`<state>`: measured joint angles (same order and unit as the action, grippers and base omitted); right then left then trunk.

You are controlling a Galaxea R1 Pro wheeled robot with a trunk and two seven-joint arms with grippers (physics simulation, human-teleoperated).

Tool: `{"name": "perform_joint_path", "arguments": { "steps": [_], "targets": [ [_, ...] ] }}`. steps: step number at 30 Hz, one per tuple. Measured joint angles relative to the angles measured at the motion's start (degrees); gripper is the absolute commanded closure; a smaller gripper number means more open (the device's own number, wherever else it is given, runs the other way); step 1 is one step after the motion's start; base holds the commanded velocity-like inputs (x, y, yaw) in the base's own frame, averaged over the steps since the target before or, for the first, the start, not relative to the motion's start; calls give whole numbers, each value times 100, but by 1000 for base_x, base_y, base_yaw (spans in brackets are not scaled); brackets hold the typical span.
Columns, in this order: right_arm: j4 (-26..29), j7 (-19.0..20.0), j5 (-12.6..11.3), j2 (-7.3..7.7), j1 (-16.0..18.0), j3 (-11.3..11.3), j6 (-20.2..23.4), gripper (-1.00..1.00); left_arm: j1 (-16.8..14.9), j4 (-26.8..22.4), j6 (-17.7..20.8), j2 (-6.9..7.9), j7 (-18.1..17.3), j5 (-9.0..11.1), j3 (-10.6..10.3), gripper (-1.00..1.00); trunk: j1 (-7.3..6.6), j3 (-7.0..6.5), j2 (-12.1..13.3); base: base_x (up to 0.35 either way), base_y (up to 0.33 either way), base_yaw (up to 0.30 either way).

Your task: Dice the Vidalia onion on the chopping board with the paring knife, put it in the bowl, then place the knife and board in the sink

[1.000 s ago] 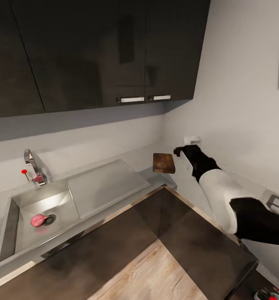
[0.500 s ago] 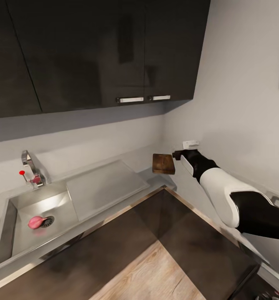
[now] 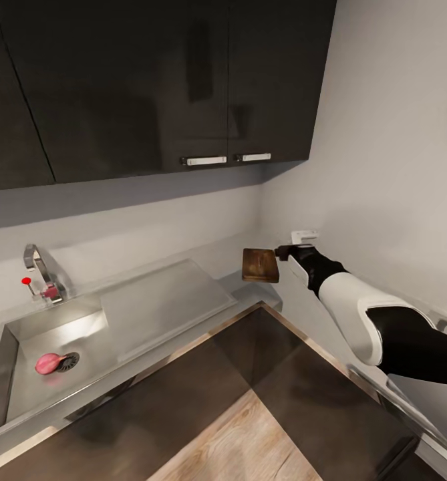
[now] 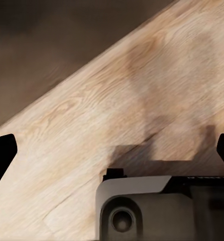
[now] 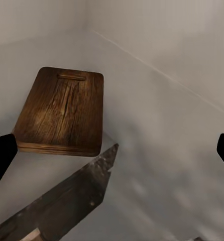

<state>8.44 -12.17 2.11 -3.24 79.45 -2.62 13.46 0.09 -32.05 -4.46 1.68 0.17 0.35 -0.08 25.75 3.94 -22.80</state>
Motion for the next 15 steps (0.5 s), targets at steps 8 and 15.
{"name": "perform_joint_path", "arguments": {
  "steps": [8,15],
  "targets": [
    [-28,4,-12,-63,2,-1,-56,-100,593,-972,-34,65,13,17,13,-100,-1,0,-1,0,0,0],
    [9,-11,-12,-40,3,8,-49,-100,1927,-3070,-17,60,15,20,17,-100,0,0,0,0,0,0]
  ]
}}
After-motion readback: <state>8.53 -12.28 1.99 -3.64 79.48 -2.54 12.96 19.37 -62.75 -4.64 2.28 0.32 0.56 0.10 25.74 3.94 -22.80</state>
